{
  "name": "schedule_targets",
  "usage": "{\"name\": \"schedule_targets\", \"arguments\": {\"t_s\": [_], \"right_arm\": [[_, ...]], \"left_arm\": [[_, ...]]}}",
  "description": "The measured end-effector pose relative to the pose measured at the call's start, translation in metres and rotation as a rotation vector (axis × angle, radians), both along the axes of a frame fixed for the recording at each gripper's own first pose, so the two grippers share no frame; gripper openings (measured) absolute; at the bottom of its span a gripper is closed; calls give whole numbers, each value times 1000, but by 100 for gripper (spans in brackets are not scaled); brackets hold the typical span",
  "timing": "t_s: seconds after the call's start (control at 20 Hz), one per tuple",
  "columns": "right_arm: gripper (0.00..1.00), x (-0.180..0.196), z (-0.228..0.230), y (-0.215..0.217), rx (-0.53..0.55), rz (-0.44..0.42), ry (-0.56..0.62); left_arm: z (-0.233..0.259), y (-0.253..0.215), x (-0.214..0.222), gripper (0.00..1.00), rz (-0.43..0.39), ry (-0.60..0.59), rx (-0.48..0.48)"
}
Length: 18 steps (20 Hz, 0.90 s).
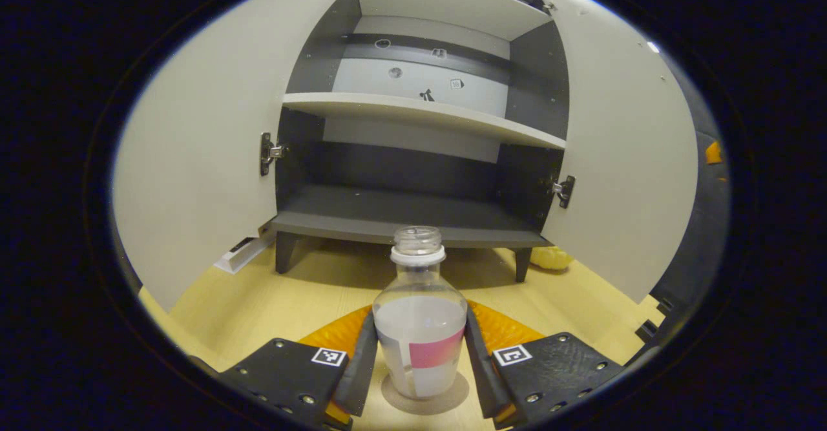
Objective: Grasp the bottle in the cabinet with the left hand and place it on the coaster, then close the right door with the right hand and the left door with the left hand.
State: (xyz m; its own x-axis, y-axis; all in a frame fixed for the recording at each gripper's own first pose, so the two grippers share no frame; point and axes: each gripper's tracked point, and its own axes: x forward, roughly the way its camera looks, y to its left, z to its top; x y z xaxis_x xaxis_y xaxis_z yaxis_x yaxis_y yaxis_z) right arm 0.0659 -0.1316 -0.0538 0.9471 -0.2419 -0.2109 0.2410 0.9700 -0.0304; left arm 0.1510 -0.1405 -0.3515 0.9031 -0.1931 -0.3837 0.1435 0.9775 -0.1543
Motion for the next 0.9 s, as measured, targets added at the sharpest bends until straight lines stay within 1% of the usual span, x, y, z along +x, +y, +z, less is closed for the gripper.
{"name": "schedule_targets", "arguments": {"t_s": [0.1,0.15,0.2,0.25,0.3,0.35,0.4,0.45,0.5,0.55,0.6,0.65,0.7,0.75,0.85,0.9], "right_arm": [[96,1,-2,2,-4,3,9],[96,1,-3,2,-2,1,14],[92,1,-5,2,3,0,17],[92,2,-5,2,9,-3,20],[96,3,-7,2,18,-7,23],[96,3,-7,3,25,-9,27],[96,4,-9,4,28,-11,30],[92,4,-9,3,27,-12,31],[92,5,-9,4,24,-11,33],[96,6,-10,5,23,-8,35],[96,6,-11,7,23,-6,37],[96,7,-12,9,26,-4,38],[96,7,-13,11,32,-2,39],[96,7,-14,14,40,1,39],[96,10,-17,21,53,10,48],[92,11,-17,24,52,16,50]], "left_arm": [[-3,-3,-5,67,-9,-6,25],[-3,-4,-6,61,-16,-9,39],[-6,-5,-6,69,-23,0,55],[-8,-8,-8,77,-36,6,64],[-10,-10,-8,72,-54,10,64],[-12,-12,-9,67,-61,25,63],[-13,-12,-10,72,-64,31,67],[-13,-12,-11,72,-69,34,76],[-13,-12,-11,75,-75,39,90],[-14,-12,-11,77,-77,39,100],[-14,-12,-11,85,-76,39,101],[-11,-13,-14,78,-77,44,95],[-9,-13,-17,94,-76,48,86],[-6,-13,-19,93,-76,53,73],[3,-13,-24,92,-70,54,35],[9,-10,-29,93,-63,53,20]]}}
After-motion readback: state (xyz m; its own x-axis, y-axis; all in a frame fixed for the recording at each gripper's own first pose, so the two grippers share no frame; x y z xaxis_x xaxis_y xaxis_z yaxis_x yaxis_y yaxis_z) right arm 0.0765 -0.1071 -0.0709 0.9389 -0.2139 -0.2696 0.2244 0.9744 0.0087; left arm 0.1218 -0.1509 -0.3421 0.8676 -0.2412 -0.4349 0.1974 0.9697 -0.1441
